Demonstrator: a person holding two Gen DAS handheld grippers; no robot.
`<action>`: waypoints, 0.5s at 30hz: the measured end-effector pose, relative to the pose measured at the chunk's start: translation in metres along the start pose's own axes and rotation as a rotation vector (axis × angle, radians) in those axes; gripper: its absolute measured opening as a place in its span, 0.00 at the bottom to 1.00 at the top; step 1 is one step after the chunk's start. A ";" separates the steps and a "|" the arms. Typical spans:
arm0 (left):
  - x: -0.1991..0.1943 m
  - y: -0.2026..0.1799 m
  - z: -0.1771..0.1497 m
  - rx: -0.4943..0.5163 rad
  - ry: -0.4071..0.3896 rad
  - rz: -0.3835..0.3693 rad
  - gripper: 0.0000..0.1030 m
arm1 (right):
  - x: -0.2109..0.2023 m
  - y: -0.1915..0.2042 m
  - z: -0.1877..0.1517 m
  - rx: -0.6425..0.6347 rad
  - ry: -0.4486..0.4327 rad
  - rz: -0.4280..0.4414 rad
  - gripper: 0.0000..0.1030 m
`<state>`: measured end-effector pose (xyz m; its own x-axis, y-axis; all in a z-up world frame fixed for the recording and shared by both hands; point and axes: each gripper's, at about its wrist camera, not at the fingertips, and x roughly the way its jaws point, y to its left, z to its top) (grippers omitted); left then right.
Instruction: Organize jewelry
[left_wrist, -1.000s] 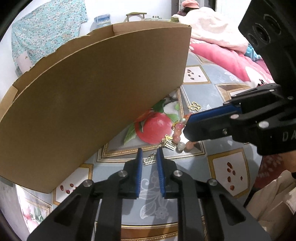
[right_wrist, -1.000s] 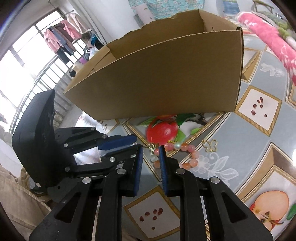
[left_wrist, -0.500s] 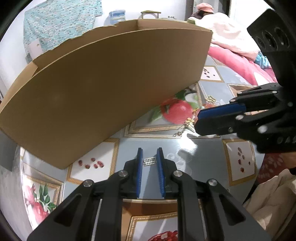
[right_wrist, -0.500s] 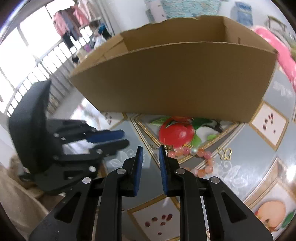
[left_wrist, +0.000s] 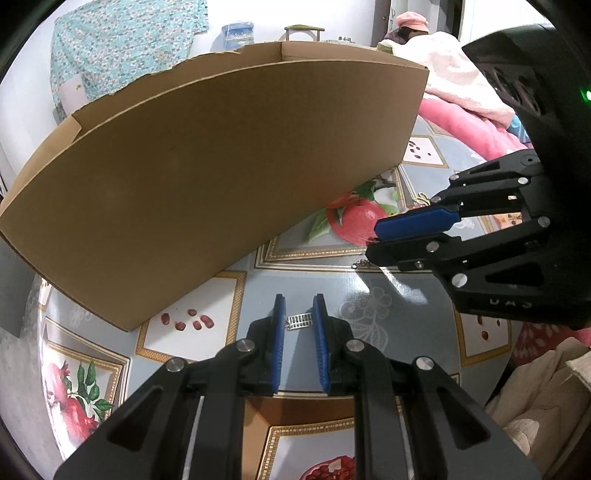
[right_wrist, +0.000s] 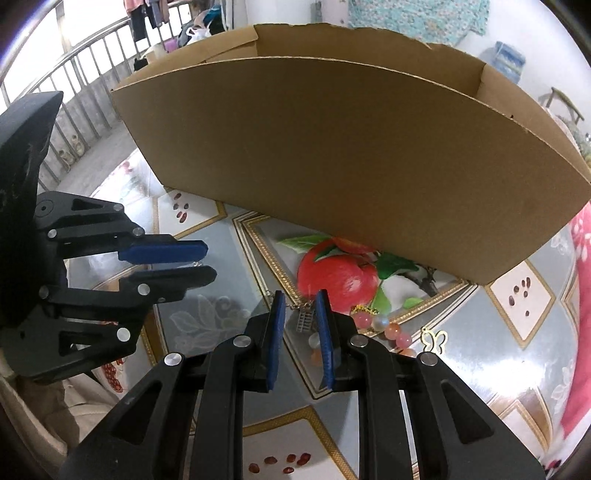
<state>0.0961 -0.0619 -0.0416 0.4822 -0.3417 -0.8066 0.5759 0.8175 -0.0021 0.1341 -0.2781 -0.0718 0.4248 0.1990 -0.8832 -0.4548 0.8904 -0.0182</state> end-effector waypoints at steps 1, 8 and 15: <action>-0.001 0.000 0.000 0.000 -0.001 0.000 0.14 | 0.001 0.001 0.002 -0.011 0.004 -0.006 0.18; -0.001 0.000 -0.001 0.005 -0.007 -0.001 0.14 | 0.004 0.004 0.006 -0.018 -0.005 -0.018 0.02; -0.003 0.002 -0.003 -0.001 -0.015 -0.005 0.13 | -0.018 -0.006 0.001 0.093 -0.075 0.042 0.00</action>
<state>0.0938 -0.0575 -0.0406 0.4888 -0.3528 -0.7979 0.5781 0.8159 -0.0066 0.1297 -0.2869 -0.0550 0.4659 0.2642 -0.8445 -0.4001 0.9141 0.0653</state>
